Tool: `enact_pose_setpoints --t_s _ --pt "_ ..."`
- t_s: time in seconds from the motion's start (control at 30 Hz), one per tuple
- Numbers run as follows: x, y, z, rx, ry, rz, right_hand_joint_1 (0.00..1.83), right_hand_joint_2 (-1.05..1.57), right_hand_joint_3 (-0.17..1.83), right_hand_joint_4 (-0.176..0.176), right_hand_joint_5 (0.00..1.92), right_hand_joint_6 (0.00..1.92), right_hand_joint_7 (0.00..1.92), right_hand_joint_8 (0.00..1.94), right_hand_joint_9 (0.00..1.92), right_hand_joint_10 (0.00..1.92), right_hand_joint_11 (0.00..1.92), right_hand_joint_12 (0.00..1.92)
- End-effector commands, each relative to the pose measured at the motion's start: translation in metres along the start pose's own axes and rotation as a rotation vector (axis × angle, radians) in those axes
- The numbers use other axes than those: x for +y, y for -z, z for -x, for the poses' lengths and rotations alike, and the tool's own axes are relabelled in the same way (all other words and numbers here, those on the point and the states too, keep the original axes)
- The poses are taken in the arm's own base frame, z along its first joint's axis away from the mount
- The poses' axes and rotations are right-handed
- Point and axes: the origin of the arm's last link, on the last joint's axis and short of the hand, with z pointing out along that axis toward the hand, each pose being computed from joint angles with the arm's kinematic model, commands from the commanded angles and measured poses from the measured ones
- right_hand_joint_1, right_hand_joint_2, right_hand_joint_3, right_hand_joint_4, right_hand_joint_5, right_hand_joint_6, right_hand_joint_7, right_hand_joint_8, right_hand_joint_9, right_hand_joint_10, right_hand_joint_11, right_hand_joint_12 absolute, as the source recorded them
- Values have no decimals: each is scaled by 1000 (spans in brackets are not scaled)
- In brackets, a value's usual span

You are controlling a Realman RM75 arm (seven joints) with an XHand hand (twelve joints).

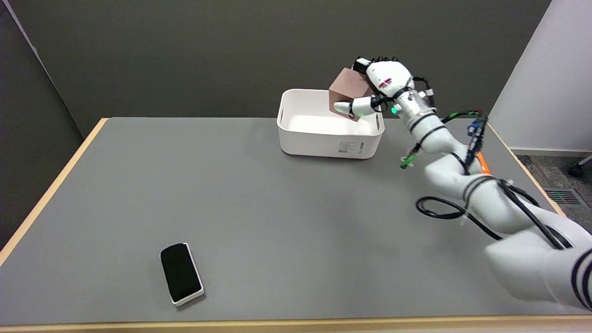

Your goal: Place wooden cube into white box.

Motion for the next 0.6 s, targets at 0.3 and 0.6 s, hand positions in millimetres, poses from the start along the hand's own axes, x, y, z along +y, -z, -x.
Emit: enact_pose_setpoints --t_s 0.3,0.6 --pt "-1 -21 23 -70 -19 213 724 705 894 35 368 768 631 810 605 1185 399 1723" --pt "2 11 17 -29 -12 159 364 641 838 52 161 361 275 317 212 773 252 1434"
